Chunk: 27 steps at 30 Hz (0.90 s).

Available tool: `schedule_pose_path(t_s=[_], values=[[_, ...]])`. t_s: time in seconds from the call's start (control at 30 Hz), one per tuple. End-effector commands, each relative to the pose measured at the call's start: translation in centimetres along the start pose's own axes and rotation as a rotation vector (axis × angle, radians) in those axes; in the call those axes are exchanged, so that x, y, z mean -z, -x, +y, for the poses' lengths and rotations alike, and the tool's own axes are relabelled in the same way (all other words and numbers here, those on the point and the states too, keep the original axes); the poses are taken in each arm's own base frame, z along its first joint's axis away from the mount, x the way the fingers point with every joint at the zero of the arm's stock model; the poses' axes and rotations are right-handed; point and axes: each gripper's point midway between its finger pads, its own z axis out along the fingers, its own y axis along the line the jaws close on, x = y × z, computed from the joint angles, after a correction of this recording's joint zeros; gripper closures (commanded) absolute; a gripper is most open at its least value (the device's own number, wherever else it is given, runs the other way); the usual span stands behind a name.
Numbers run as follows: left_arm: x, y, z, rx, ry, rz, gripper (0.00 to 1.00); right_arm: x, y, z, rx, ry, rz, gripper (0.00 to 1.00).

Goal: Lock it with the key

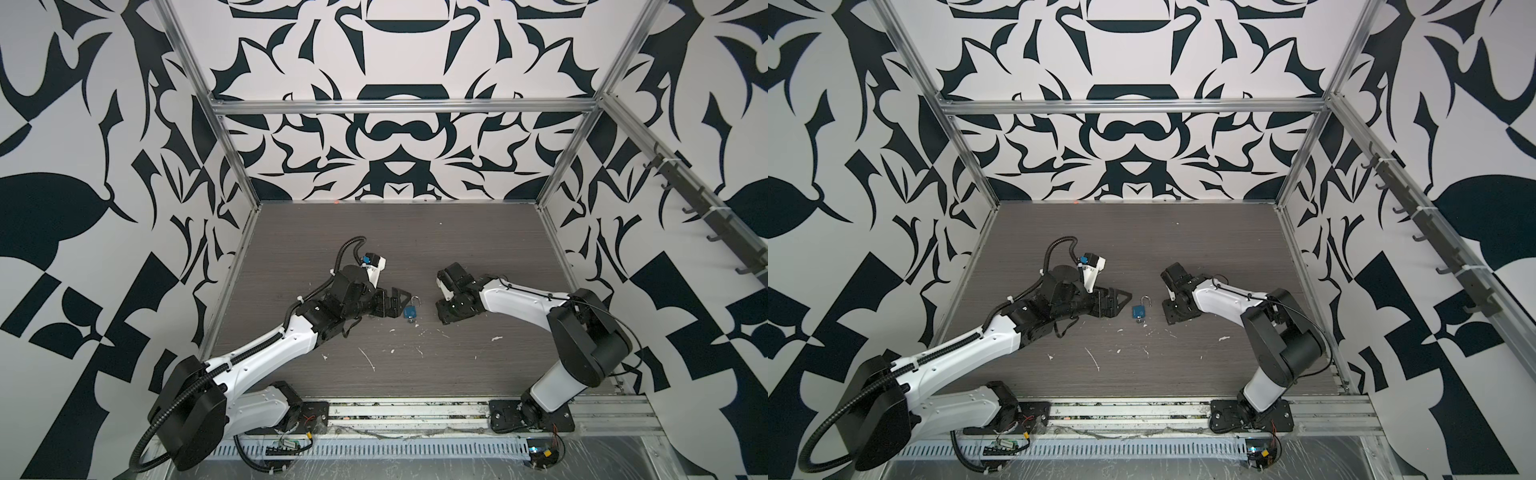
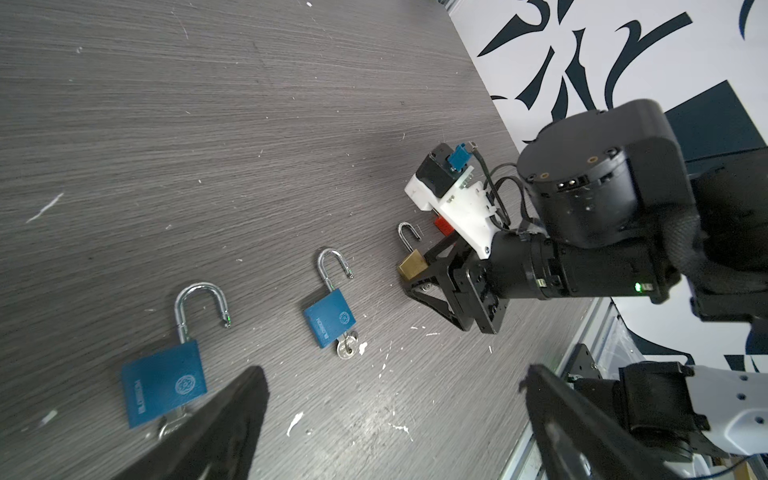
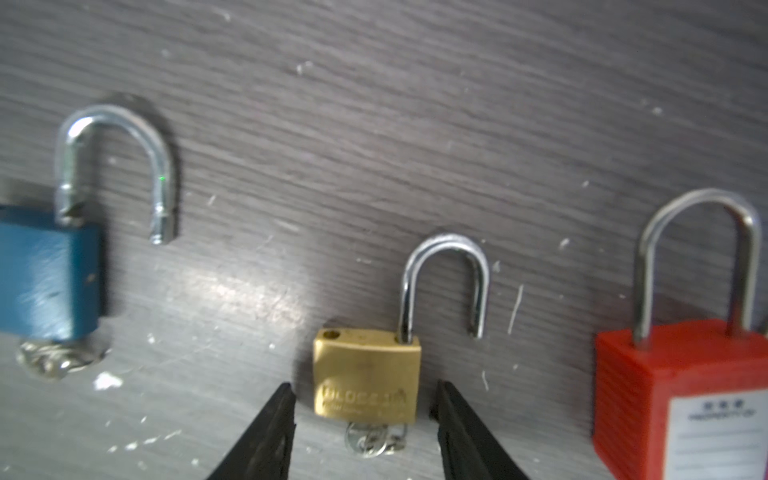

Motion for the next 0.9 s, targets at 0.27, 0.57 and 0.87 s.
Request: schedule_pose_path(t_s=[0.27, 0.57, 0.87], values=[[-1.0, -0.1, 0.3, 0.017, -0.014, 0.013, 0.01, -0.6, 0.2, 0.5, 0.01, -0.024, -0.005, 0.53], [-0.9, -0.3, 1.0, 0.033, -0.011, 0.008, 0.01, -1.5, -0.4, 1.3, 0.047, -0.067, 0.021, 0.58], [-0.8, -0.6, 2.0, 0.053, -0.004, 0.01, 0.01, -1.1, -0.2, 1.2, 0.052, -0.071, 0.005, 0.63]])
